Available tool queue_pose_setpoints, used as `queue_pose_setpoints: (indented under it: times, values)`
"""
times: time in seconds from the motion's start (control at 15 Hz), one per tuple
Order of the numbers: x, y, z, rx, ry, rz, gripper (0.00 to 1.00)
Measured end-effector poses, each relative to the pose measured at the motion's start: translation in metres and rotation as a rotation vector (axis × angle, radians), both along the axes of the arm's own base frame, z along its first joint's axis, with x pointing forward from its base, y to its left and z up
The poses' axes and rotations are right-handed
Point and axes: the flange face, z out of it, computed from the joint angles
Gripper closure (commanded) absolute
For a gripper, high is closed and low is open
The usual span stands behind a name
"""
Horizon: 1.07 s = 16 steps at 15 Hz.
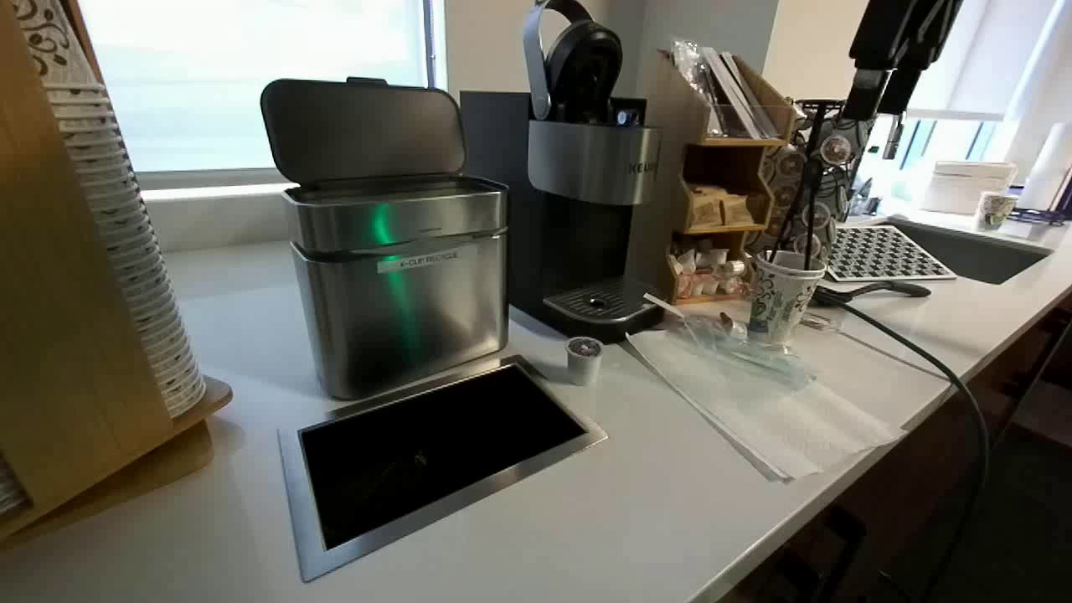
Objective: Put the black tongs on top of the wooden stand.
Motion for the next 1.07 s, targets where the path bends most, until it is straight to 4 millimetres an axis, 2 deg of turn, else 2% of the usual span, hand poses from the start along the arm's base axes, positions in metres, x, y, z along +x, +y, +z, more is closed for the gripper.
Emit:
queue_pose_setpoints:
  times: [0.47, 0.67, 0.8, 1.07]
  values:
    - [0.0, 0.0, 0.0, 0.0, 0.0, 0.0, 0.0]
    - [0.006, -0.001, 0.0, -0.011, -0.063, -0.108, 0.0]
    - [0.016, -0.003, -0.008, 0.0, -0.131, -0.199, 0.0]
    - [0.035, -0.018, -0.046, -0.017, -0.233, -0.381, 0.0]
